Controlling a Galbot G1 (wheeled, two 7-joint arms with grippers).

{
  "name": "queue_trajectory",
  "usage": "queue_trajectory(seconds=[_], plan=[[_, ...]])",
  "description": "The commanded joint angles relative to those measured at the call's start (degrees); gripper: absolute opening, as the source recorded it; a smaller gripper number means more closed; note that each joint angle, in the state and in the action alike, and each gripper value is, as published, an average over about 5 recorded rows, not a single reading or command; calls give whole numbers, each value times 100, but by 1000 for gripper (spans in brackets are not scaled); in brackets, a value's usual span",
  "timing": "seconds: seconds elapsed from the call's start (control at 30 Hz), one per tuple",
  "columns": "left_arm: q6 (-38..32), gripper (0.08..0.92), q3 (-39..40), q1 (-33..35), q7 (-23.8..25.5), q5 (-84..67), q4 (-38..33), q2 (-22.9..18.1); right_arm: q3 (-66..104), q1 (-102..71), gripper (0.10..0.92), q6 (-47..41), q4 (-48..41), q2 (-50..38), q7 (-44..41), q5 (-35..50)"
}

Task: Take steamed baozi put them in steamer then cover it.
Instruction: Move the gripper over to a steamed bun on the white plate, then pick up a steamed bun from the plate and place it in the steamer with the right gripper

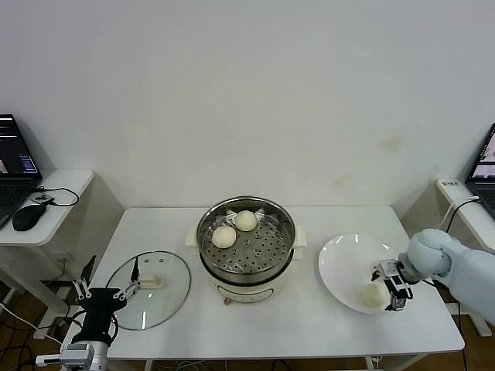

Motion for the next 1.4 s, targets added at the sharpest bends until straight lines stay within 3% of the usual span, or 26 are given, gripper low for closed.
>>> queue_trajectory(seconds=[0.03, 0.47, 0.9, 1.17, 1.4], plan=[[-1, 823, -7, 3, -1, 5, -8, 2, 125, -156, 797, -104, -133, 139, 35, -15], [6, 823, -6, 6, 3, 5, -55, 9, 106, 98, 594, -148, -169, 151, -97, 97], [3, 823, -22, -16, 7, -36, -93, 45, -900, 2927, 585, -298, 46, 151, -497, 1251], [5, 823, -73, 1, 6, -71, -167, 60, -1930, 4772, 588, -466, 149, 1228, -301, 2046], [-5, 823, -145, 27, -1, -86, -179, 30, -2393, 4938, 594, -403, 269, 2242, 63, 2396]])
